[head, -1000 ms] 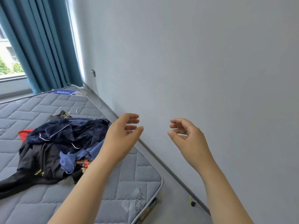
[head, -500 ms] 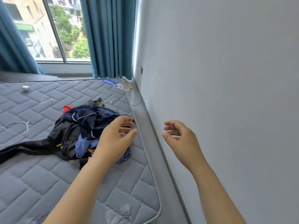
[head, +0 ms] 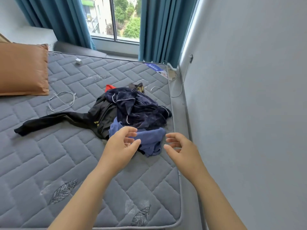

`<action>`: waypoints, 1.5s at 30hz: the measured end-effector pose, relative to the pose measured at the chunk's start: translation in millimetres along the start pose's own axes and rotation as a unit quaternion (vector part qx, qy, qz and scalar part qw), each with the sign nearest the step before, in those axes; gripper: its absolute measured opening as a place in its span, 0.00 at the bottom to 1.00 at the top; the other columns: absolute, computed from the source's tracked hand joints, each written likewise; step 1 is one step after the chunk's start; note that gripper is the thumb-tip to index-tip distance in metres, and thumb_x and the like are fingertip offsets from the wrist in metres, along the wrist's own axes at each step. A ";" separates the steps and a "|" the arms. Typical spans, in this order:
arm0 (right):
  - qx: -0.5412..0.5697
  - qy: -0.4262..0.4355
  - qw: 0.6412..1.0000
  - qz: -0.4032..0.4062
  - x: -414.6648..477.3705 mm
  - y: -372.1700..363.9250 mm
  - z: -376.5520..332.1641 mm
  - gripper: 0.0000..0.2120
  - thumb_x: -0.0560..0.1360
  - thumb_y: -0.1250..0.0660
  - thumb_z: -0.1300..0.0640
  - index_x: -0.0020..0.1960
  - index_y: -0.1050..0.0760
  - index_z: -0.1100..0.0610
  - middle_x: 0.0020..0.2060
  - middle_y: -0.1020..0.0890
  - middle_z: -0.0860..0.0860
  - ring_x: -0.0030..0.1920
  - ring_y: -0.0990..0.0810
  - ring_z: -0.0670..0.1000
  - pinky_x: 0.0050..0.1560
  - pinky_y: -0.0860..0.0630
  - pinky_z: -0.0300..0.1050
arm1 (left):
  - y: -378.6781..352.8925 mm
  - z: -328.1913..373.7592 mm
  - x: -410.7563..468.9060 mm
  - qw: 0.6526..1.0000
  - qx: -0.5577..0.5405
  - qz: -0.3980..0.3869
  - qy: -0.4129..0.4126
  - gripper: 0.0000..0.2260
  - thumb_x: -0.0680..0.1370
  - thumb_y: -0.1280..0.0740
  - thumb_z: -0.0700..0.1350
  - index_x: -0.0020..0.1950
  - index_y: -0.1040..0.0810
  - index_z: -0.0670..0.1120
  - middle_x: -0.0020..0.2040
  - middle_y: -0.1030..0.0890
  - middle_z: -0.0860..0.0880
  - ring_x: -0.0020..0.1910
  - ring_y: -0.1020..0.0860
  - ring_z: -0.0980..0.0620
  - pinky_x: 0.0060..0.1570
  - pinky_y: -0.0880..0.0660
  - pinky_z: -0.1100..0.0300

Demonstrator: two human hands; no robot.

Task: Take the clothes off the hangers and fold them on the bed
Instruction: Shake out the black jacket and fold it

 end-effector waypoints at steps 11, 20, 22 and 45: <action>-0.081 -0.022 0.987 -0.134 73.6 -98.0 102.7 0.13 0.75 0.33 0.57 0.59 0.25 0.50 0.52 0.20 0.45 0.52 0.22 0.44 0.56 0.25 0.46 | -33.6 -162.5 29.1 0.987 0.090 0.015 0.132 0.11 0.75 0.31 0.41 0.56 0.24 0.50 0.52 0.20 0.52 0.48 0.22 0.56 0.51 0.25 0.57; -0.130 -0.021 0.977 -0.171 128.1 -154.3 207.0 0.15 0.76 0.35 0.57 0.62 0.26 0.49 0.53 0.21 0.42 0.52 0.24 0.40 0.55 0.25 0.40 | -85.1 -299.0 79.1 0.962 0.180 0.003 0.206 0.20 0.75 0.30 0.48 0.65 0.28 0.48 0.60 0.27 0.50 0.57 0.26 0.51 0.55 0.29 0.58; -0.128 -0.025 0.977 -0.171 134.6 -163.3 229.0 0.15 0.76 0.35 0.57 0.62 0.25 0.49 0.53 0.22 0.42 0.52 0.24 0.40 0.55 0.25 0.40 | -94.4 -322.2 98.2 0.958 0.203 -0.001 0.202 0.24 0.74 0.29 0.49 0.69 0.31 0.48 0.63 0.28 0.48 0.62 0.27 0.49 0.59 0.29 0.56; -0.128 -0.057 0.973 -0.184 147.6 -202.7 310.2 0.13 0.76 0.35 0.59 0.59 0.25 0.49 0.51 0.21 0.43 0.49 0.22 0.39 0.55 0.25 0.41 | -125.5 -401.7 131.0 0.937 0.304 0.031 0.168 0.13 0.78 0.40 0.45 0.34 0.37 0.45 0.35 0.27 0.46 0.38 0.28 0.41 0.34 0.41 0.54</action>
Point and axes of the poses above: each hand's wrist, its own x-axis towards the middle knuckle, its own y-axis out of the back of the hand, z = x × y, the point moved 8 cm from there along x, towards the middle knuckle
